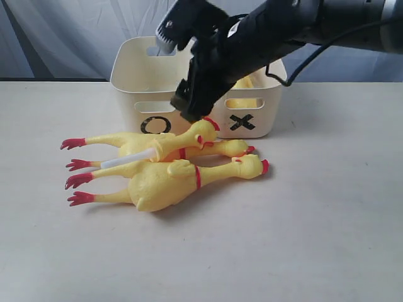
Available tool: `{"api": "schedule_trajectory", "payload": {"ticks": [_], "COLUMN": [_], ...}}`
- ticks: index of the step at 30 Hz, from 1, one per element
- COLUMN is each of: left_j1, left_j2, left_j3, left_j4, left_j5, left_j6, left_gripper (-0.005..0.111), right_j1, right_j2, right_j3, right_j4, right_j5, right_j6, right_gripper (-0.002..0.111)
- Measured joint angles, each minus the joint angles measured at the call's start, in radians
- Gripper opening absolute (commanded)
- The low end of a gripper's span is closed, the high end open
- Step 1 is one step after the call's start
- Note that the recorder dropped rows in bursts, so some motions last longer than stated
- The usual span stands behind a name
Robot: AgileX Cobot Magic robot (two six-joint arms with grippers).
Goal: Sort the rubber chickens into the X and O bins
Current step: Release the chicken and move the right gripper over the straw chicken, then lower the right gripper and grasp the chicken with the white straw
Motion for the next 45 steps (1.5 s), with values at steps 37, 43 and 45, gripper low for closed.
{"api": "schedule_trajectory", "payload": {"ticks": [37, 43, 45], "left_j1": [0.000, 0.000, 0.000], "left_j2": [0.000, 0.000, 0.000], "left_j3": [0.000, 0.000, 0.000], "left_j4": [0.000, 0.000, 0.000], "left_j5": [0.000, 0.000, 0.000], "left_j6": [0.000, 0.000, 0.000], "left_gripper": [0.000, 0.000, 0.000], "right_j1": [0.127, 0.127, 0.127], "right_j2": [0.220, 0.220, 0.220], "right_j3": [-0.001, -0.001, -0.001], "right_j4": [-0.381, -0.404, -0.409], "right_j5": [-0.130, -0.140, -0.140], "right_j6": [-0.182, -0.182, -0.182], "right_gripper": [0.069, 0.069, 0.069]}}
